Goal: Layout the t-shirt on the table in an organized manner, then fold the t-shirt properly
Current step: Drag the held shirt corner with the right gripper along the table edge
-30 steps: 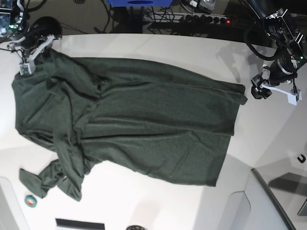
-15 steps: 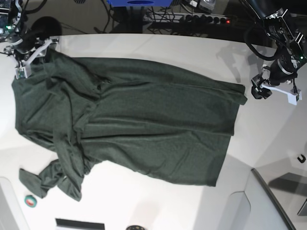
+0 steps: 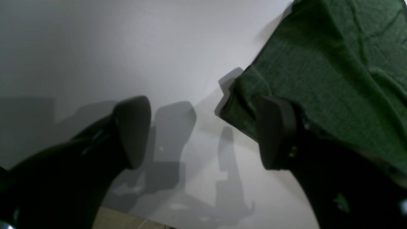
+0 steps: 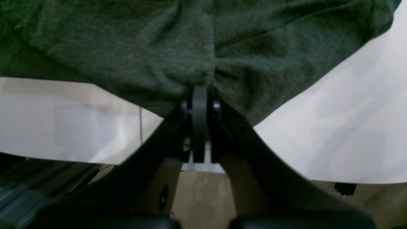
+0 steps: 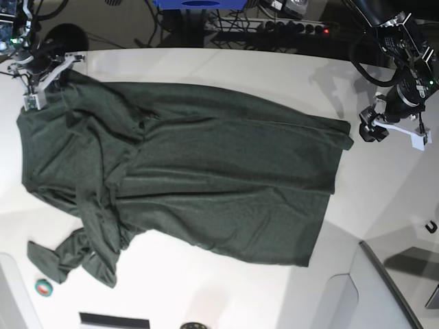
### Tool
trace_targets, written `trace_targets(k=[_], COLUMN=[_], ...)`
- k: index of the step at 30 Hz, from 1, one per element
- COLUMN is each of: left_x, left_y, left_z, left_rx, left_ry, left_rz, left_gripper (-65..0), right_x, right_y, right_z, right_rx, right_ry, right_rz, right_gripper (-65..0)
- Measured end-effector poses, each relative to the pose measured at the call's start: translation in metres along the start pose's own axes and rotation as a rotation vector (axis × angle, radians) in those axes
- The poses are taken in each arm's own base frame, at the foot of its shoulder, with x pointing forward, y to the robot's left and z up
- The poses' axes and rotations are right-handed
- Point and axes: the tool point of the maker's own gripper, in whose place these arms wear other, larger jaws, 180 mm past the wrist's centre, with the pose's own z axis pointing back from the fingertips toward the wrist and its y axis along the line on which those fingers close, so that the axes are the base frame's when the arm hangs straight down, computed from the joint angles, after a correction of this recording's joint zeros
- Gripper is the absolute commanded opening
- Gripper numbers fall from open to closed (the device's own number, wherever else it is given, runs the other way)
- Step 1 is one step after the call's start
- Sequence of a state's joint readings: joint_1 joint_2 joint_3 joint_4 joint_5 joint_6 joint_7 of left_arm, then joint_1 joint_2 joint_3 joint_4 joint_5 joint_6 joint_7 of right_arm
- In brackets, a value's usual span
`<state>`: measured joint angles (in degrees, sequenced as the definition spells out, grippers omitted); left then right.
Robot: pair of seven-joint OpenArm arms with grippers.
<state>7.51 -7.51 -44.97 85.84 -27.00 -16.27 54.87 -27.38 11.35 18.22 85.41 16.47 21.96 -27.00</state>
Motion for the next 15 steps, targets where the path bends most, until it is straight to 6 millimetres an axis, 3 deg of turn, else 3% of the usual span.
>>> trace_targets(k=[5,11,15], left_x=[0.0,0.0,0.0], left_y=[0.0,0.0,0.0], left_z=[0.0,0.0,0.0], left_rx=[0.0,0.0,0.0], left_ry=[0.0,0.0,0.0], left_rz=[0.0,0.0,0.0], left_gripper=[-15.5,-15.5,-15.5], right_x=[0.002,0.026,0.028], right_y=[0.0,0.003,0.001], right_z=[0.001,0.009,0.01], right_rx=[-0.001,-0.003,-0.006], right_ry=[-0.005,-0.07,-0.071], right_rz=[0.003,0.032,0.039], right_gripper=[-64.1,-64.1,-64.1])
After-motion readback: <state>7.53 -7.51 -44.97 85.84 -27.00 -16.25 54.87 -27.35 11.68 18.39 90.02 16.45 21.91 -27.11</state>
